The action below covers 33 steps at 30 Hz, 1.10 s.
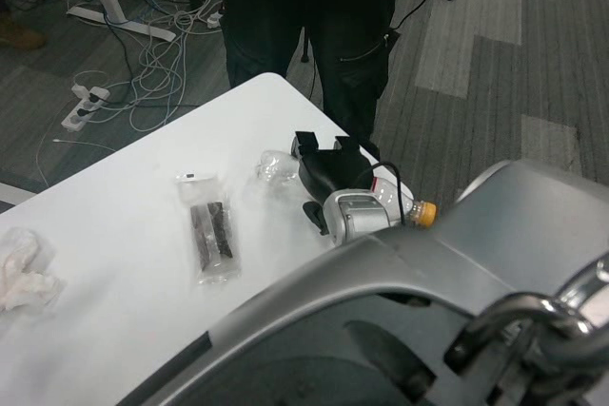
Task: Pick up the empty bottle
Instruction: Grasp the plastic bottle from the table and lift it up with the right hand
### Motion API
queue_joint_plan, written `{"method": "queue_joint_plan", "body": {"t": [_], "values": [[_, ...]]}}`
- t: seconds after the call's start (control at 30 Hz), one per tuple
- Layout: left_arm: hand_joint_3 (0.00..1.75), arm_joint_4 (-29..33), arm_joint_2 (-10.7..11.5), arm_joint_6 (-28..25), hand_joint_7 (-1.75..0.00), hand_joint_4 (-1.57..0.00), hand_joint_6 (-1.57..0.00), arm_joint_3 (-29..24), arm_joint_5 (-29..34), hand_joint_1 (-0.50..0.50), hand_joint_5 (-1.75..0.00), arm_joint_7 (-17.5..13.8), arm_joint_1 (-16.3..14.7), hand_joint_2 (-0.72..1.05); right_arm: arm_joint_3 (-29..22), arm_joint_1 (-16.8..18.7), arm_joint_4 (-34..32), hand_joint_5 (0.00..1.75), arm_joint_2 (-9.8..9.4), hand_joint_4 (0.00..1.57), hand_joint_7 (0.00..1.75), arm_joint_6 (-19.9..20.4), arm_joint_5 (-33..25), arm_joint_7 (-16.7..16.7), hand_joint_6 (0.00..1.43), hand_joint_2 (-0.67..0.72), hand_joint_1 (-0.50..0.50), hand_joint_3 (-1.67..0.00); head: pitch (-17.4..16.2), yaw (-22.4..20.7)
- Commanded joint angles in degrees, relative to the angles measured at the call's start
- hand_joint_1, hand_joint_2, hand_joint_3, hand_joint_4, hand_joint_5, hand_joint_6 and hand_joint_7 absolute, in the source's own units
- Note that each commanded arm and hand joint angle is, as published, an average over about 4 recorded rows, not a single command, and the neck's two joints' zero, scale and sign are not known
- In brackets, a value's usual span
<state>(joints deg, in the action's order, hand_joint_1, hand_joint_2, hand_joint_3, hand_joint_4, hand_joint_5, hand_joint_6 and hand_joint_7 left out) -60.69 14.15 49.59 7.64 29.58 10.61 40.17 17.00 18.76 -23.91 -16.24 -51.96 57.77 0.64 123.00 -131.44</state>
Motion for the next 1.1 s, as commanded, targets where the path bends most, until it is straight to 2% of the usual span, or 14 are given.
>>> {"method": "queue_joint_plan", "body": {"t": [0.03,0.1,0.23,0.43,0.5,0.6,0.67,0.73,0.83,0.87,0.9,0.97,1.03,1.1], "values": [[0.00,0.7,0.2,-0.2,0.00,-0.07,0.00,-0.2,0.2,-0.50,0.00,-0.1,-1.0,-0.72,0.0,-0.1,-0.1,1.75,-0.61,0.39,1.61,-0.4,1.0,1.8,0.00,-0.51,-0.46,-1.59,0.3,-0.1],[0.00,0.9,0.2,-0.2,0.00,-0.07,0.00,-0.3,0.2,-0.50,0.00,-0.1,-1.2,-0.72,-0.3,-0.3,-0.3,1.75,-0.77,0.60,1.61,-0.3,1.0,2.5,0.03,-0.48,-0.44,-1.59,0.5,-0.3],[0.00,1.3,0.2,-0.2,0.00,-0.07,0.00,-0.3,0.5,-0.50,0.00,-0.1,-1.5,-0.64,-1.3,-0.6,-1.1,1.75,-1.07,0.81,1.61,0.1,1.1,3.3,0.11,-0.48,-0.42,-1.59,1.0,-0.9],[0.00,1.4,0.2,0.0,0.00,-0.07,0.00,-0.4,1.0,-0.50,0.00,-0.1,-1.7,-0.70,-3.0,-1.0,-2.7,1.75,-0.99,0.81,1.61,2.8,1.9,4.3,0.11,-0.48,-0.42,-1.59,1.7,-2.1],[0.00,1.4,0.2,0.0,0.00,-0.07,0.00,-0.4,1.1,-0.50,0.00,-0.1,-1.7,-0.68,-5.2,-1.7,-3.0,1.75,0.40,0.79,1.61,7.3,2.3,5.1,0.11,-0.48,-0.42,-1.59,2.1,-2.9],[0.00,1.5,0.2,0.1,0.00,-0.07,0.00,-0.5,1.1,-0.50,0.00,-0.1,-1.7,-0.70,-10.0,-3.0,-3.2,1.75,3.10,0.75,1.61,16.1,1.2,5.7,0.11,-0.45,-0.42,-1.59,3.0,-4.4],[0.00,1.7,0.2,0.1,0.00,-0.07,0.00,-0.6,1.1,-0.50,0.00,-0.1,-1.7,-0.68,-13.5,-4.5,-3.1,1.75,4.66,0.71,1.61,22.6,-2.8,5.1,0.10,-0.41,-0.42,-1.59,4.0,-6.3],[0.00,1.8,0.1,0.2,0.00,-0.07,0.00,-0.7,1.1,-0.50,0.00,-0.1,-1.7,-0.68,-17.7,-6.4,-2.8,1.72,5.91,0.69,1.61,30.4,-10.5,2.7,0.11,-0.40,-0.41,-1.59,4.8,-8.0],[0.00,1.8,-0.1,0.2,0.00,-0.07,0.00,-0.8,1.1,-0.50,0.00,-0.1,-1.7,-0.70,-22.2,-9.4,0.1,1.65,7.08,0.69,1.61,42.0,-21.7,-2.8,0.14,-0.37,-0.38,-1.59,6.7,-11.4],[0.00,1.8,-0.3,0.2,0.00,-0.07,0.00,-0.8,1.1,-0.50,0.00,-0.1,-1.7,-0.68,-23.1,-11.2,3.8,1.65,7.30,0.69,1.61,49.2,-28.0,-5.0,0.15,-0.38,-0.38,-1.59,7.9,-13.0],[0.00,1.8,-0.5,0.2,0.00,-0.07,0.00,-0.8,1.1,-0.50,0.00,-0.1,-1.7,-0.66,-23.5,-12.5,6.9,1.65,7.30,0.68,1.61,54.6,-32.5,-6.3,0.16,-0.38,-0.36,-1.59,9.2,-14.8],[0.00,1.9,-1.0,0.3,0.00,-0.07,0.00,-0.8,1.0,-0.50,0.00,-0.1,-1.7,-0.64,-22.5,-17.1,17.1,1.65,5.89,0.66,1.61,69.3,-44.4,-8.8,0.17,-0.37,-0.34,-1.59,11.2,-17.5],[0.00,2.0,-1.5,0.4,0.00,-0.07,0.00,-0.7,0.9,-0.50,0.00,-0.1,-1.7,-0.64,-20.2,-20.8,23.4,1.65,3.93,0.66,1.61,77.4,-49.8,-10.0,0.18,-0.35,-0.33,-1.59,13.3,-20.3],[0.00,2.1,-1.9,0.6,0.00,-0.07,0.00,-0.6,0.7,-0.50,0.00,-0.1,-1.7,-0.64,-18.7,-23.2,26.3,1.65,2.90,0.68,1.61,80.6,-52.0,-11.0,0.19,-0.35,-0.33,-1.59,15.3,-22.9]]}}
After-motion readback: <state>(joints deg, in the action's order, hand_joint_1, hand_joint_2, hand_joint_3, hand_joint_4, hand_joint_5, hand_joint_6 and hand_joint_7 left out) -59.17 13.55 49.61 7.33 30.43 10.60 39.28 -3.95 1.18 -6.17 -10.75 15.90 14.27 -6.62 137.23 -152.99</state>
